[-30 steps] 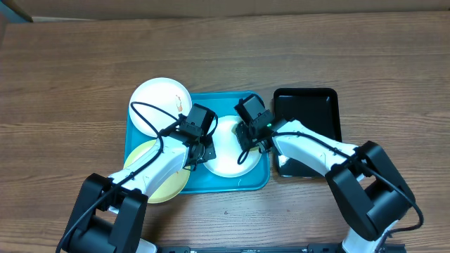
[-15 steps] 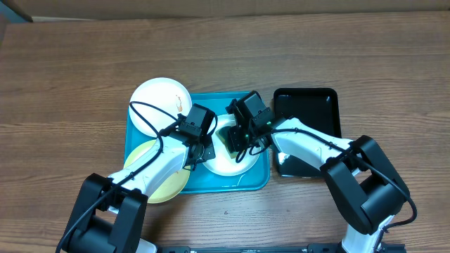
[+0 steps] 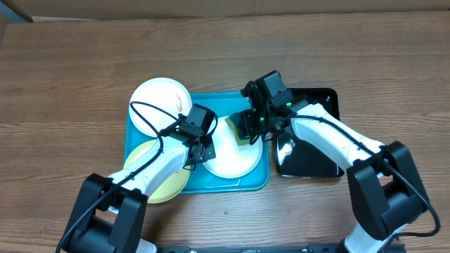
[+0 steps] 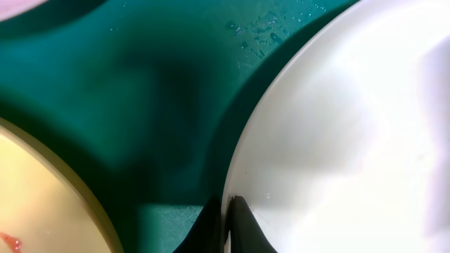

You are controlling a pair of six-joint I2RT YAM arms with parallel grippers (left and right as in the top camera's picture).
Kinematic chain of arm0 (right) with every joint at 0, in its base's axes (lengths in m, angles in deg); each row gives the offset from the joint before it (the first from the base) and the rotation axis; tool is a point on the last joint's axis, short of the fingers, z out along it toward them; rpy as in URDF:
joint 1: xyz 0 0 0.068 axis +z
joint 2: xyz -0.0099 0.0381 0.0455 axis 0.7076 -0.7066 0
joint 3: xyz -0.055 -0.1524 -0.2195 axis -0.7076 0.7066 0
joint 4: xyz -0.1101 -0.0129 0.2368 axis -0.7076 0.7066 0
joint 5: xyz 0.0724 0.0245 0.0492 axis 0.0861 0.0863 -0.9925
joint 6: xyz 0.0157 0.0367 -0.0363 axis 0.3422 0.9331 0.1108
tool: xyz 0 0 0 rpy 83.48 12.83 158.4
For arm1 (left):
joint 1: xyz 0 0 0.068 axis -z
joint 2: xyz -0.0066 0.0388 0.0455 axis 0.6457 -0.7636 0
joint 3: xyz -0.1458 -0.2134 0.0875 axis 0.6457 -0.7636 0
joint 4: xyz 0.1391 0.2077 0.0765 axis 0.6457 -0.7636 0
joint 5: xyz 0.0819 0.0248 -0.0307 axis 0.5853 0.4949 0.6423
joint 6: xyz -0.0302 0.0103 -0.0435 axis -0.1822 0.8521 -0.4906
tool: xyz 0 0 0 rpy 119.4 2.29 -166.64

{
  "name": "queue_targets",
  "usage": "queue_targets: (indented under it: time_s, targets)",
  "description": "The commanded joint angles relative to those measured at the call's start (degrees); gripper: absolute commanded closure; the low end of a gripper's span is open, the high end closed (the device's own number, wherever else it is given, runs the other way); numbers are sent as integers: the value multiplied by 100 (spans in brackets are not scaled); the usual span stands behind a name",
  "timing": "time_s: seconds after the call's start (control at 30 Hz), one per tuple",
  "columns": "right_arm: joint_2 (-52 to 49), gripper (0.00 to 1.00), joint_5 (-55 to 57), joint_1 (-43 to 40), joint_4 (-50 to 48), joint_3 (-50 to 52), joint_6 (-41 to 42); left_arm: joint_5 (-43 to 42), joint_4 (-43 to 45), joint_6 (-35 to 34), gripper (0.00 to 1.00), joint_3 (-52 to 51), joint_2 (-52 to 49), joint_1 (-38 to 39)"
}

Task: Clean dirty plates on tray and stack at the side
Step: 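Scrub the white plate with the sponge while left gripper holds it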

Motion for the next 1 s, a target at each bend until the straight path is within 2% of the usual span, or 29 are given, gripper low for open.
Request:
queue_targets:
  time_s: [0.0, 0.17, 0.57, 0.73, 0.97]
  targets:
    - [57, 96, -90, 39, -146, 46, -109, -11, -42, 46, 96, -55, -160, 50]
    - [-133, 96, 339, 59, -468, 308, -109, -9, -44, 48, 96, -55, -160, 50]
    - [-623, 96, 350, 61, -610, 643, -98, -9, -46, 48, 96, -55, -160, 50]
    - [-649, 96, -439, 74, -472, 721, 4, -9, -42, 46, 96, -55, -160, 48]
    - [-649, 96, -474, 369, -428, 726, 402, -9, -42, 46, 96, -55, -160, 48]
